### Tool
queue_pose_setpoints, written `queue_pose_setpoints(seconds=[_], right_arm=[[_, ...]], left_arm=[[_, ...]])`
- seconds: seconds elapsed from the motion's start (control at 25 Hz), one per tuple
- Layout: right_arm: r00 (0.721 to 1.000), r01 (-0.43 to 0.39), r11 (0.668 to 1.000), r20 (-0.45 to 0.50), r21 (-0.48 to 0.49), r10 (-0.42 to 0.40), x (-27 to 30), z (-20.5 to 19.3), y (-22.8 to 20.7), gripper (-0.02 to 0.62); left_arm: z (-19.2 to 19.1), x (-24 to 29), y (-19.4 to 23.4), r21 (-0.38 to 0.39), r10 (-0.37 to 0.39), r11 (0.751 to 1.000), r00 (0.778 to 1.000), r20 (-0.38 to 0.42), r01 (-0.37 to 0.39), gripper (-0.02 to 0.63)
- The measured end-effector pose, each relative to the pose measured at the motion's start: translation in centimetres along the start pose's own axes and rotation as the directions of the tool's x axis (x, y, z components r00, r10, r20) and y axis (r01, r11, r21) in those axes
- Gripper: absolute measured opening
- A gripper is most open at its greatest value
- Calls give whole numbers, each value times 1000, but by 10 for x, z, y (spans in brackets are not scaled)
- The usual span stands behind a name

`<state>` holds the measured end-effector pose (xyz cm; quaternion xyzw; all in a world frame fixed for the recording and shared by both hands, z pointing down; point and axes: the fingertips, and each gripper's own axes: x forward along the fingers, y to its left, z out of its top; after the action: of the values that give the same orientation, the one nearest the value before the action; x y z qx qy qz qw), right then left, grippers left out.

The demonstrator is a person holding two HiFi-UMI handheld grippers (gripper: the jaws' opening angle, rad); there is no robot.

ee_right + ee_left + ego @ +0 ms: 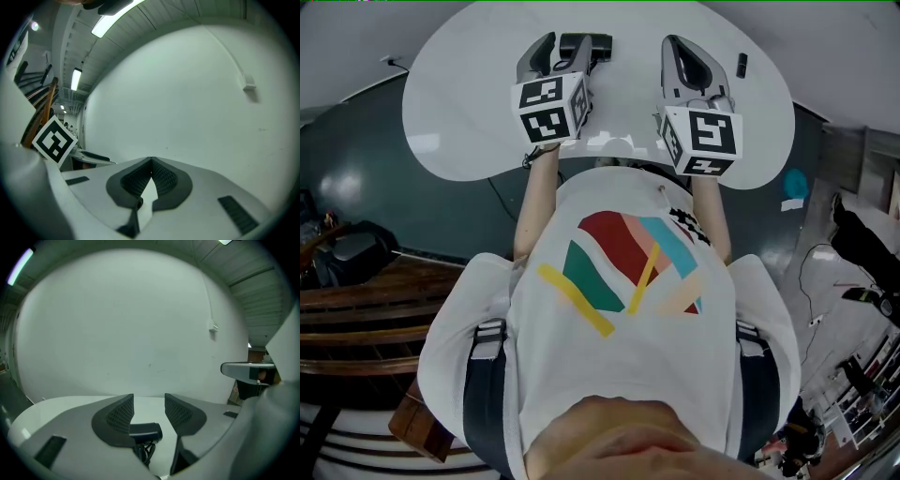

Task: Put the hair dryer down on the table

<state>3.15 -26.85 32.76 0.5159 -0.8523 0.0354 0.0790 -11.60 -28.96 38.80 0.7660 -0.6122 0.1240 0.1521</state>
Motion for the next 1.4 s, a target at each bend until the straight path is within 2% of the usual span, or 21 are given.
queue_pose_setpoints(seconds=[0.24,0.32,0.4,0.76,0.92,1.4], right_arm=[[999,-16,999,51,-41,18,-2,22,7,9],[998,-21,999,66,-43,24,-3,28,9,9],[996,-24,999,81,-39,27,-5,33,10,9],[991,38,999,131,-37,-33,-15,42,4,9],[992,57,997,119,-49,-51,-17,36,1,9],[992,66,995,114,-71,-58,-16,34,5,9]], left_arm=[[47,-22,-9,53,0,999,990,140,-8,169],[63,-31,-12,84,9,996,981,194,-25,117],[77,-41,-17,114,13,993,970,244,-43,34],[111,-74,-30,160,21,983,911,412,-95,15],[116,-82,-27,163,26,981,895,445,-110,15],[112,-80,-23,157,26,982,898,439,-105,15]])
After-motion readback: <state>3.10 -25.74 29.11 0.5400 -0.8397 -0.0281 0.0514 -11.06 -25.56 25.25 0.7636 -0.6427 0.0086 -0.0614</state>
